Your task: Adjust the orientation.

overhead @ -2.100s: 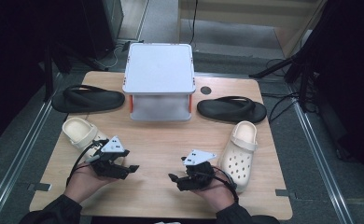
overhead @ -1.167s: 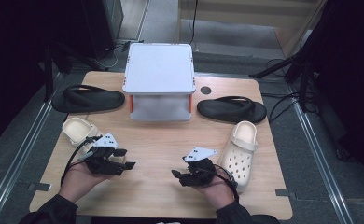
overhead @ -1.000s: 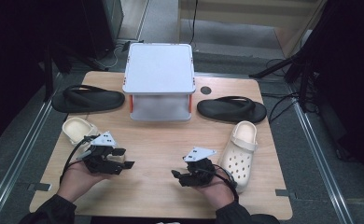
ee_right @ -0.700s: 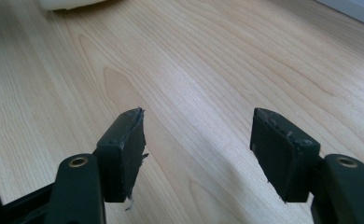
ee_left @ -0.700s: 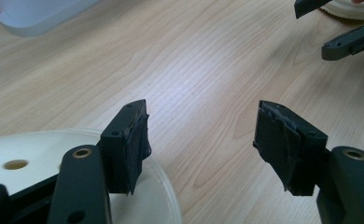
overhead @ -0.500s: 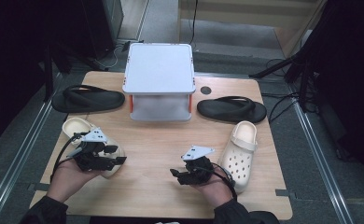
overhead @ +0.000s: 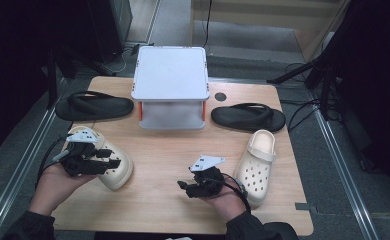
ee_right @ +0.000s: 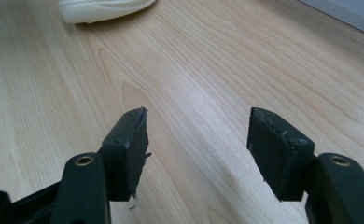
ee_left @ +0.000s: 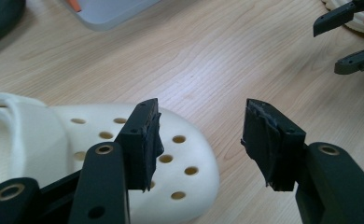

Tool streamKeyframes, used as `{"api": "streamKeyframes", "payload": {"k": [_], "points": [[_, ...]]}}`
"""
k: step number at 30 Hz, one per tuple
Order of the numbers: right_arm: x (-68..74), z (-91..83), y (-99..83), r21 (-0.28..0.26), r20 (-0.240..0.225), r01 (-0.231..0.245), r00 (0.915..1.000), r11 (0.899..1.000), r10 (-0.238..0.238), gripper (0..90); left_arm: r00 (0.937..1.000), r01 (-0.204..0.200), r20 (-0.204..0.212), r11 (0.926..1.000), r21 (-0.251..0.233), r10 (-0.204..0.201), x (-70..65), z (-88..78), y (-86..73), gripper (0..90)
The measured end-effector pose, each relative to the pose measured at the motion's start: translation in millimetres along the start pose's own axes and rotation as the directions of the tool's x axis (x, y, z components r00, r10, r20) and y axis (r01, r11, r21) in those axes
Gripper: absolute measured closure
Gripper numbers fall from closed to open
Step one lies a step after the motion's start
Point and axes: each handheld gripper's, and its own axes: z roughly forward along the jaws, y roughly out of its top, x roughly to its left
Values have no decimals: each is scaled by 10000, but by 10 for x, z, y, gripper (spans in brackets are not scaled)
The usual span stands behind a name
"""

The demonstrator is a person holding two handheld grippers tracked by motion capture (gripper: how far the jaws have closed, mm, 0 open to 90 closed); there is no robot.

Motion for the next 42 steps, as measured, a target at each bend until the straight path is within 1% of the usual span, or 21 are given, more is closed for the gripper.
{"api": "streamKeyframes", "payload": {"k": [1, 3, 5, 6, 7, 8, 10, 11, 12, 16, 20, 23, 27, 30, 31, 33, 35, 38, 39, 40, 42], "points": [[4, 1, 4, -35, -17, -11, 10000, 10000, 11, 388, 10000, 9, 55, 10000, 32, -9, 18, -20, 8, 467], [2, 8, 15, -55, -76, 41, 10000, 10000, -41, 387, 9998, -5, -209, 9999, 147, 8, 54, -52, 22, 477], [3, 17, 23, -37, -96, 20, 10000, 10000, -21, 386, 9992, 149, -363, 9998, 126, -144, 122, -103, 34, 479], [3, 20, 26, -41, -118, 34, 9999, 10000, -34, 387, 9983, 146, -564, 9998, 144, -138, 144, -119, 36, 482], [3, 20, 26, -41, -118, 34, 9999, 10000, -34, 387, 9983, 146, -564, 9998, 144, -138, 144, -119, 36, 482], [5, 22, 29, -33, -133, 40, 9999, 10000, -41, 387, 9974, 256, -683, 9995, 190, -242, 172, -134, 38, 482], [6, 27, 36, -31, -140, 63, 9999, 10000, -63, 387, 9967, 403, -716, 9989, 235, -385, 240, -160, 44, 481], [5, 38, 43, -36, -146, 141, 9998, 9999, -142, 387, 9957, 404, -850, 9988, 286, -378, 272, -170, 52, 481], [6, 43, 46, -37, -149, 146, 9998, 9999, -146, 387, 9939, 451, -1026, 9982, 395, -408, 302, -177, 60, 480], [16, 55, 56, 23, -200, 134, 9997, 9999, -133, 388, 9901, 583, -1327, 9935, 974, -451, 476, -163, 94, 478], [14, 65, 58, 49, -204, 168, 9997, 9998, -167, 388, 9893, 861, -1273, 9893, 1178, -710, 571, -124, 95, 478], [13, 64, 57, 59, -209, 187, 9996, 9998, -186, 389, 9904, 808, -1222, 9869, 1393, -638, 625, -20, 55, 488], [13, 62, 59, 43, -213, 190, 9996, 9998, -189, 391, 9921, 751, -1101, 9868, 1438, -594, 653, 47, 11, 496], [16, 68, 61, 50, -195, 271, 9994, 9996, -270, 391, 9934, 824, -914, 9850, 1517, -691, 690, 118, -24, 504], [19, 70, 61, 58, -200, 279, 9994, 9996, -277, 391, 9943, 890, -719, 9851, 1469, -791, 702, 127, -31, 504], [28, 68, 59, 109, -190, 279, 9994, 9996, -277, 391, 9952, 889, -524, 9860, 1411, -822, 721, 143, -38, 517], [31, 64, 51, 140, -165, 260, 9995, 9996, -258, 391, 9965, 818, -284, 9866, 1415, -786, 724, 156, -26, 573], [28, 55, 42, 152, -114, 315, 9994, 9994, -313, 392, 9959, 890, -286, 9865, 1378, -858, 721, 170, -14, 608], [28, 55, 42, 152, -114, 315, 9994, 9994, -313, 392, 9943, 1065, -248, 9842, 1411, -1041, 730, 170, -8, 608], [29, 47, 36, 137, -78, 283, 9996, 9995, -282, 393, 9931, 1169, -206, 9832, 1404, -1151, 741, 167, -3, 642], [28, 40, 30, 135, -42, 289, 9996, 9995, -288, 393, 9928, 1195, -110, 9830, 1392, -1192, 761, 160, -3, 673]]}}
